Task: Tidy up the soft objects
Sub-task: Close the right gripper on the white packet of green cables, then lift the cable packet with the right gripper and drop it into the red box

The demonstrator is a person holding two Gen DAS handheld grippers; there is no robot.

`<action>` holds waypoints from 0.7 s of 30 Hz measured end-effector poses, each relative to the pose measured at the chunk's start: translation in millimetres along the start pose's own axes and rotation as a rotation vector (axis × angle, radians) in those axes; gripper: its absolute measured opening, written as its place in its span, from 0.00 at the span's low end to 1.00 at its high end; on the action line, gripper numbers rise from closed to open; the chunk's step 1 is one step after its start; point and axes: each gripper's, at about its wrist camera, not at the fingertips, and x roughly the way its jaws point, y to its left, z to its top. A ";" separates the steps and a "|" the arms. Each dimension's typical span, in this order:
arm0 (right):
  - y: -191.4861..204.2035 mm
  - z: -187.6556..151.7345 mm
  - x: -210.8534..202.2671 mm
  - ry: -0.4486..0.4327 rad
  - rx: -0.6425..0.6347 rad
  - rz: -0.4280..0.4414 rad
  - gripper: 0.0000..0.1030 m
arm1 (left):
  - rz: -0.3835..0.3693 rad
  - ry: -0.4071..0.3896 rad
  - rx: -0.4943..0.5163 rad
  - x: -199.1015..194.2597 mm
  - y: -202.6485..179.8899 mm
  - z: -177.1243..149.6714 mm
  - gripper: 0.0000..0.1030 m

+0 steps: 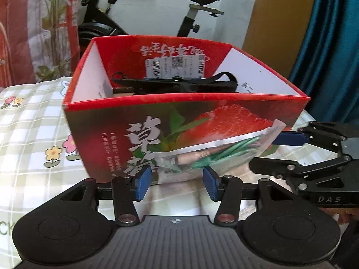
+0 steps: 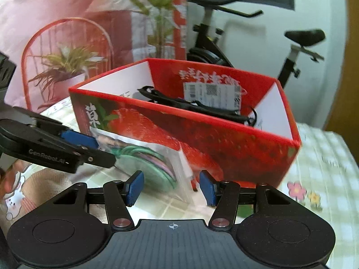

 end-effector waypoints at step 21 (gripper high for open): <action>-31.6 -14.0 -13.6 -0.002 0.127 0.010 0.11 | -0.052 -0.035 0.001 -1.0 -9.5 4.0 0.52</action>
